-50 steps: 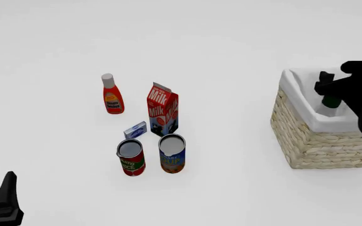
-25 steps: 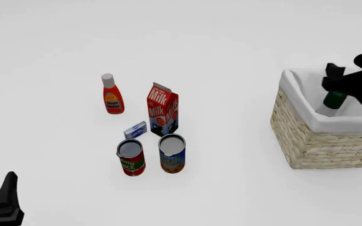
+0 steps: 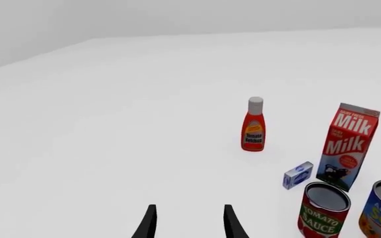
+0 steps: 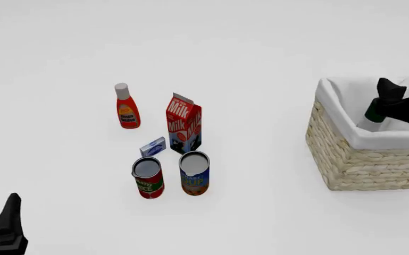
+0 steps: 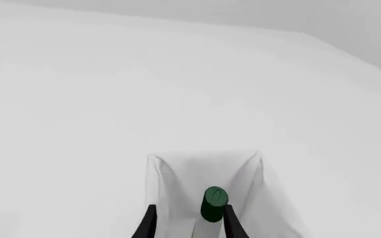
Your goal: Pick the salad dressing and place it in the basket.
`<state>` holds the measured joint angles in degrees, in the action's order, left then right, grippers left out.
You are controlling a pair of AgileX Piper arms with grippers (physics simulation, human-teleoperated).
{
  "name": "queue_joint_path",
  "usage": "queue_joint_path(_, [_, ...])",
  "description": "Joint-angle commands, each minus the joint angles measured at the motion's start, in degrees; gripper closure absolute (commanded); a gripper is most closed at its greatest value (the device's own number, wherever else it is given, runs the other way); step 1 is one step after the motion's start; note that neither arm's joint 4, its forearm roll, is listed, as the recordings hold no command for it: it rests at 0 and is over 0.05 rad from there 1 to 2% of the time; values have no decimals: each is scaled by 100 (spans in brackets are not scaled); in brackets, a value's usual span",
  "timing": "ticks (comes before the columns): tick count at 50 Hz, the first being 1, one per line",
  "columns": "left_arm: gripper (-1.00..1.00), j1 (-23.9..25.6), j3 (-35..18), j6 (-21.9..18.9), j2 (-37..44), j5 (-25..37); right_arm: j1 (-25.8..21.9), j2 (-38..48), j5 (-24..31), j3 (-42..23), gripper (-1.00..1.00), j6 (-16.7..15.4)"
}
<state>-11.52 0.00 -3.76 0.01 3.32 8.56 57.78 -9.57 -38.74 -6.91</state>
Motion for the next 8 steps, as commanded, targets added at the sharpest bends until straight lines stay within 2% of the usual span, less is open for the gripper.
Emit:
queue_joint_path(1, [-100, 25, 0, 8, 0, -42, -130, -892, 410, 382, -100, 109])
queue_joint_path(8, [-100, 41, 0, -15, 0, -82, -240, -1432, 754, 565, -100, 195])
